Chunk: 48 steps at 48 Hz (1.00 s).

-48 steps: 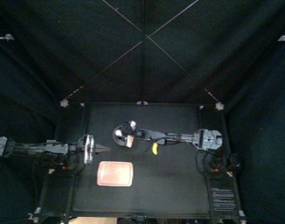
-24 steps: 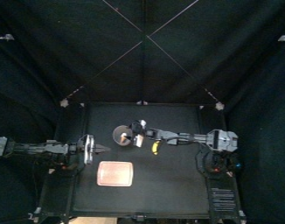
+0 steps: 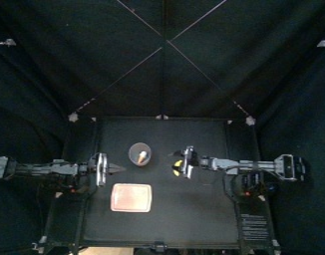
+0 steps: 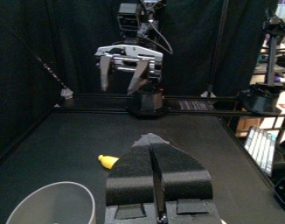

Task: Pick the ice cream then place it in the grey bowl
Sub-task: Drop ice cream in the grey bowl and return to neutral

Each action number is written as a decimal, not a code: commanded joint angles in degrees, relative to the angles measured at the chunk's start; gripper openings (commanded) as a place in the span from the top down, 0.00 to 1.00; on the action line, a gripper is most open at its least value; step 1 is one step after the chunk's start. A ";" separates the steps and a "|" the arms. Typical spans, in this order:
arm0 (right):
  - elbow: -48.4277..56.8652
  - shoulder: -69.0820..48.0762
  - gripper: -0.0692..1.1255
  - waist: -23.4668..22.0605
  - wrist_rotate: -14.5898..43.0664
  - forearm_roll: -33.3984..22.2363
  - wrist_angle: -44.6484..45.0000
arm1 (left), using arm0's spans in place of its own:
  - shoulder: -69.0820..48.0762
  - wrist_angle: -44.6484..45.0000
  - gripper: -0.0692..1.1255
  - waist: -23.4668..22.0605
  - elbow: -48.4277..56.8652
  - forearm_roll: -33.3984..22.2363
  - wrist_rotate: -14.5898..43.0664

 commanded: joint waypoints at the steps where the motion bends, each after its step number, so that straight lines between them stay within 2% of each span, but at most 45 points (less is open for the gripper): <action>1: 3.52 -6.33 0.20 1.76 0.00 1.67 -1.32 | 0.18 -0.26 0.97 0.18 -0.62 0.00 0.00; 7: 8.09 -13.18 0.20 3.87 -0.09 4.66 -1.32 | 0.18 -0.26 0.97 0.18 -0.62 0.00 0.00; 24: 16.35 -29.97 0.20 5.71 -0.09 5.98 -1.14 | 0.18 -0.26 0.97 0.26 -0.53 0.00 0.00; 48: 16.96 -32.08 0.20 7.12 0.00 5.71 2.20 | 0.18 -0.26 0.97 0.26 -0.44 0.00 0.09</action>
